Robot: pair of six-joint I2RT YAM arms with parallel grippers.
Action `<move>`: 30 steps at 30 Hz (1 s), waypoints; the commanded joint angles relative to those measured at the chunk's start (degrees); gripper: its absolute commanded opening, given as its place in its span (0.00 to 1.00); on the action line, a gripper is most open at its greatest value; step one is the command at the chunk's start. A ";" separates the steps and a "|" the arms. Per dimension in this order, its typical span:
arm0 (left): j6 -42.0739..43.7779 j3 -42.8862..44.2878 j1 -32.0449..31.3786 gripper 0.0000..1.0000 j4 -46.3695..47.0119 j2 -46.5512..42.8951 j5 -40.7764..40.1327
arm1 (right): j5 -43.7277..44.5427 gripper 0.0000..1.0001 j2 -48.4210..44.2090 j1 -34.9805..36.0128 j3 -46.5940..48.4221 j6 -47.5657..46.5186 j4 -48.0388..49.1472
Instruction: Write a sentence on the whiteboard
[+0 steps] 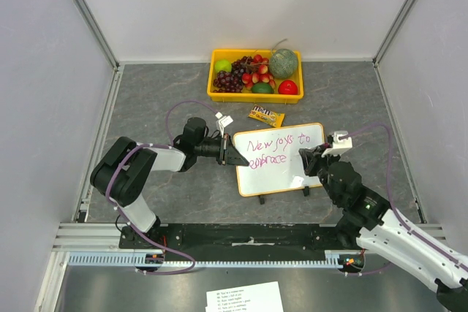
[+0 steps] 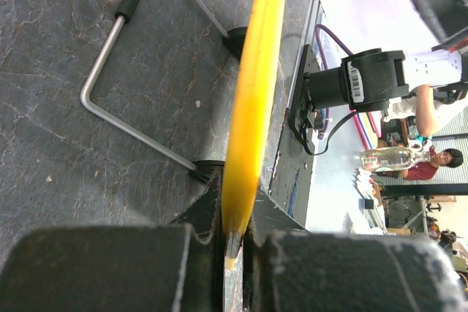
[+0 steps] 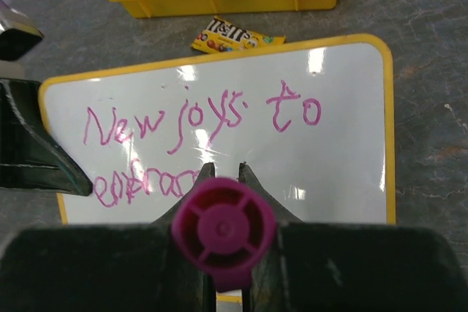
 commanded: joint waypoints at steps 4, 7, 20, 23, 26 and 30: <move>5.38 -1.12 0.59 0.03 -12.52 0.29 -13.38 | -1.32 0.00 -3.18 -0.05 5.13 1.01 -2.12; 7.49 -0.76 0.59 0.11 -16.04 -2.69 -17.07 | -2.02 0.00 -2.66 -0.05 5.83 0.92 -2.38; 6.71 -3.05 0.67 0.70 -17.63 -14.21 -25.33 | -3.78 0.00 -1.07 -0.05 7.86 0.75 -3.88; 6.71 -2.79 0.67 0.80 -19.82 -18.33 -28.06 | -4.40 0.00 -0.37 -0.05 8.30 0.66 -4.14; 6.27 -3.05 0.67 0.90 -21.93 -22.99 -31.31 | -4.92 0.00 -0.37 -0.05 8.30 1.01 -4.06; 5.65 -2.79 0.67 0.93 -24.65 -28.18 -34.04 | -5.80 0.00 -0.11 -0.05 8.38 1.54 -4.40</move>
